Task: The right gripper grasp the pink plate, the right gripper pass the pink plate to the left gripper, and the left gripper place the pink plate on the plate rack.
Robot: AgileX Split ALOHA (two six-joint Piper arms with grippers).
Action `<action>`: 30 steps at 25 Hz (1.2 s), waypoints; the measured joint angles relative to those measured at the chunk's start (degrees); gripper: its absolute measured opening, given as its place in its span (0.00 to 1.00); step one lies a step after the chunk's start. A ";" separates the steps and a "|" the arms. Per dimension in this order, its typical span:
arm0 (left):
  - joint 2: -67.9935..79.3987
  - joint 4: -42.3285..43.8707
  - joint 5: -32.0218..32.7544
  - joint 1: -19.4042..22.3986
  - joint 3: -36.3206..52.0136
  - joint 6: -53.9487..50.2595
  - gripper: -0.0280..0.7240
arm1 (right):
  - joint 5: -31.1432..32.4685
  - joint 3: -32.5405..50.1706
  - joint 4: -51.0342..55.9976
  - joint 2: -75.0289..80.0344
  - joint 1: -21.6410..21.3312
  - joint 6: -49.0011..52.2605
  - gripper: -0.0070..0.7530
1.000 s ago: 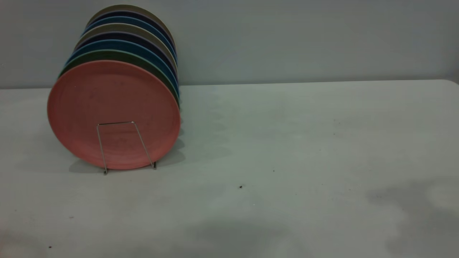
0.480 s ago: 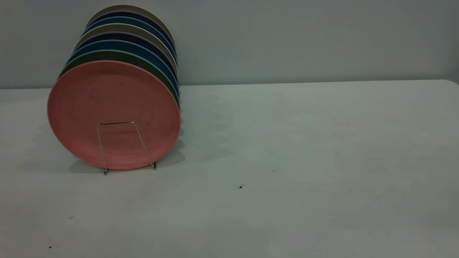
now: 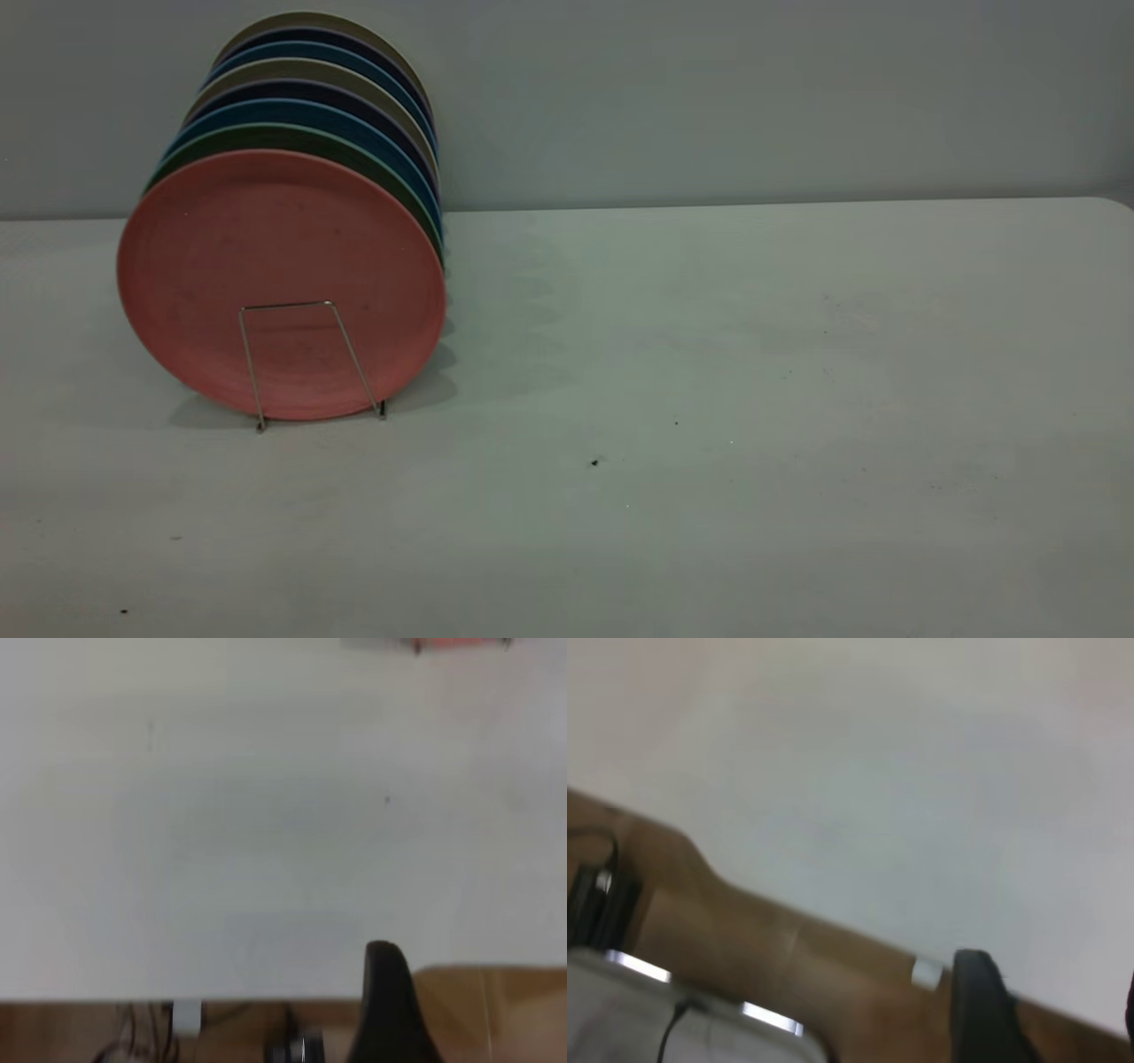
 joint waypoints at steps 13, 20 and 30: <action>-7.07 -9.25 -1.56 0.00 2.14 11.11 0.74 | -3.09 1.92 1.90 -3.61 0.00 -2.13 0.52; -7.07 -9.71 -1.56 0.00 2.14 11.29 0.74 | -3.09 2.03 1.95 -3.61 0.00 -2.20 0.52; -7.07 -9.76 -1.56 0.00 2.14 11.38 0.74 | -3.09 2.03 1.95 -3.63 0.00 -2.13 0.52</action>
